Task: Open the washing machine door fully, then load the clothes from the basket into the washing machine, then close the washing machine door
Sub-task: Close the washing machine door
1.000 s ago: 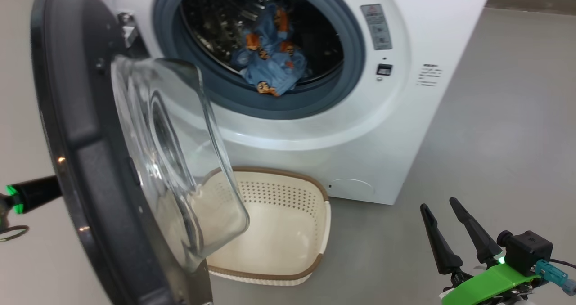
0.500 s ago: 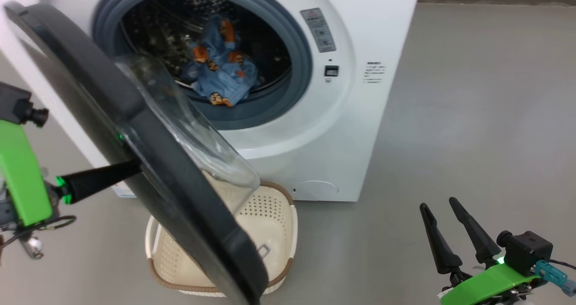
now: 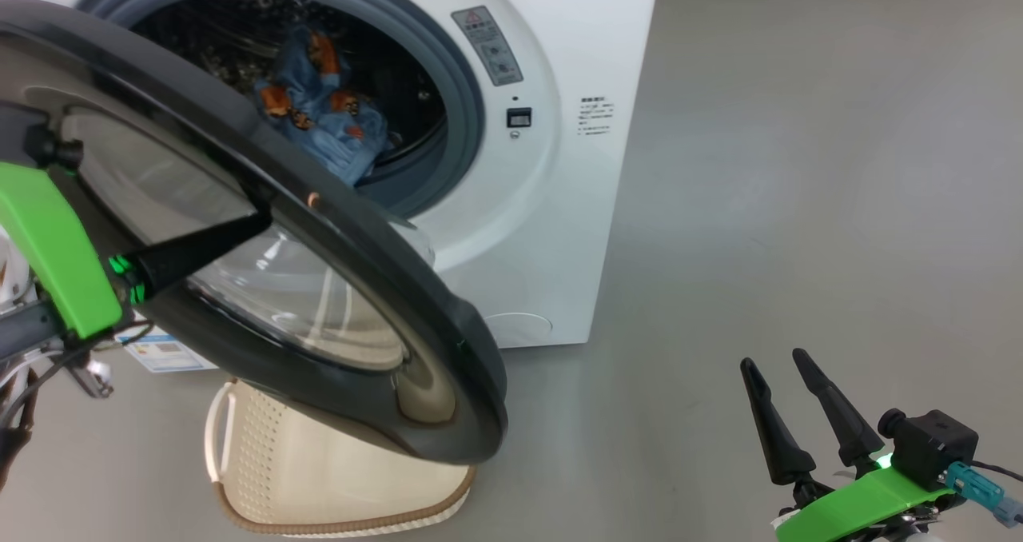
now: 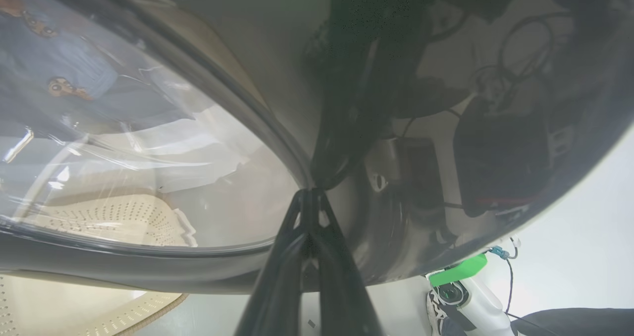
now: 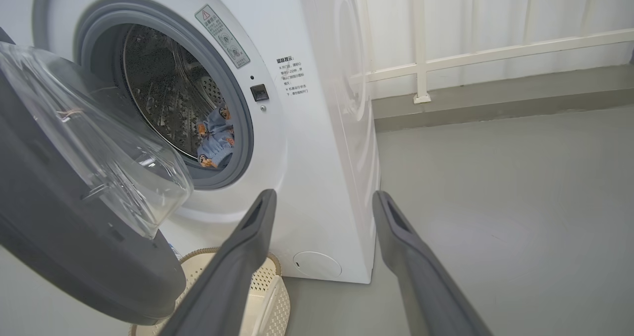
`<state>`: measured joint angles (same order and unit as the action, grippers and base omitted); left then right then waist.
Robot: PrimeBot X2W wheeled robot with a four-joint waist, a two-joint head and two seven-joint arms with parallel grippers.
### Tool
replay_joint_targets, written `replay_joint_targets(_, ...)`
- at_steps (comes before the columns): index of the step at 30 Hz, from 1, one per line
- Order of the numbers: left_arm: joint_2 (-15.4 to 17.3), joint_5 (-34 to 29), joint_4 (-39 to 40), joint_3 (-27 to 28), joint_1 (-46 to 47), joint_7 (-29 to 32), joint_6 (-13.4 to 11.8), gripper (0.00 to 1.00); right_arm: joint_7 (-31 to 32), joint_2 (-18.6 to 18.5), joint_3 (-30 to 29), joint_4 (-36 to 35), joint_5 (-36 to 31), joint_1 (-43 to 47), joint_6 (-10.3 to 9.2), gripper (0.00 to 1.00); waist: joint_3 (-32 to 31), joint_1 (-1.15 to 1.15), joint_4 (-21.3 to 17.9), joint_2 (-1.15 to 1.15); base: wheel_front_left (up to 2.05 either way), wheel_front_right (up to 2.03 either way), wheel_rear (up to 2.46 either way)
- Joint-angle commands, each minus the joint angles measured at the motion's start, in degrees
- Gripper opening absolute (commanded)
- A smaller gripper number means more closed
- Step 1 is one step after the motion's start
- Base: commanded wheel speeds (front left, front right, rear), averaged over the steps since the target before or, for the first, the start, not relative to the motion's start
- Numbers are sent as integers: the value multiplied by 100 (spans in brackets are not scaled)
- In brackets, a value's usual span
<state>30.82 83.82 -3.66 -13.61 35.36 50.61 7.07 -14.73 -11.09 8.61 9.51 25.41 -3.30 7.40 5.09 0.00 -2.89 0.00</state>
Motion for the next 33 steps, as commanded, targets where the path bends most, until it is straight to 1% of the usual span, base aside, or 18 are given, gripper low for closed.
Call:
replay_joint_targets(1, 204, -52, 51, 251, 380, -135, 42, 0, -27, -30, 93, -163, -8, -68, 9, 100, 64, 0, -92, 0, 0, 0, 0)
replay_joint_targets(9, 205, -120, -298, 61, 566, -645, 42, 0, -27, -1, 42, -171, -14, -93, 9, 100, 129, 0, -205, 0, 0, 0, 0)
replay_joint_targets(17, 389, -50, -188, -99, 333, -895, 42, 0, -27, 6, -22, -166, -24, -58, 9, 100, 99, 0, -75, 0, 0, 0, 0)
replay_joint_targets(18, 411, -36, -171, -112, 277, -932, 42, 6, -27, 3, -23, -161, -24, -54, 9, 100, 86, 0, -48, 0, 0, 0, 0)
replay_joint_targets(19, 438, -25, -147, -122, 214, -970, 42, 17, -27, -1, -24, -157, -24, -51, 9, 100, 72, 0, -22, 0, 0, 0, 0)
replay_joint_targets(21, 492, 9, -112, -128, 70, -1054, 42, 35, -27, -8, -32, -152, -22, -37, 9, 100, 40, 0, 36, 0, 0, 0, 0)
replay_joint_targets(22, 531, 14, -78, -139, -8, -1090, 42, 43, -27, -12, -30, -151, -22, -28, 9, 100, 24, 0, 61, 0, 0, 0, 0)
replay_joint_targets(23, 564, 25, -48, -145, -90, -1134, 42, 55, -27, -19, -32, -148, -21, -19, 9, 100, 8, 0, 90, 0, 0, 0, 0)
replay_joint_targets(25, 634, 46, 7, -145, -267, -1233, 42, 83, -27, -32, -26, -143, -20, -3, 9, 100, -24, 0, 137, 0, 0, 0, 0)
replay_joint_targets(26, 672, 36, 33, -145, -357, -1299, 42, 93, -27, -36, -28, -140, -20, 4, 9, 100, -39, 0, 160, 0, 0, 0, 0)
replay_joint_targets(27, 704, 24, 58, -155, -454, -1363, 42, 100, -27, -41, -35, -138, -21, 14, 9, 100, -61, 0, 186, 0, 0, 0, 0)
replay_joint_targets(33, 854, -66, 116, -199, -1067, -1895, 42, 100, -27, -69, -60, -147, -26, 66, 9, 100, -113, 0, 305, 0, 0, 0, 0)
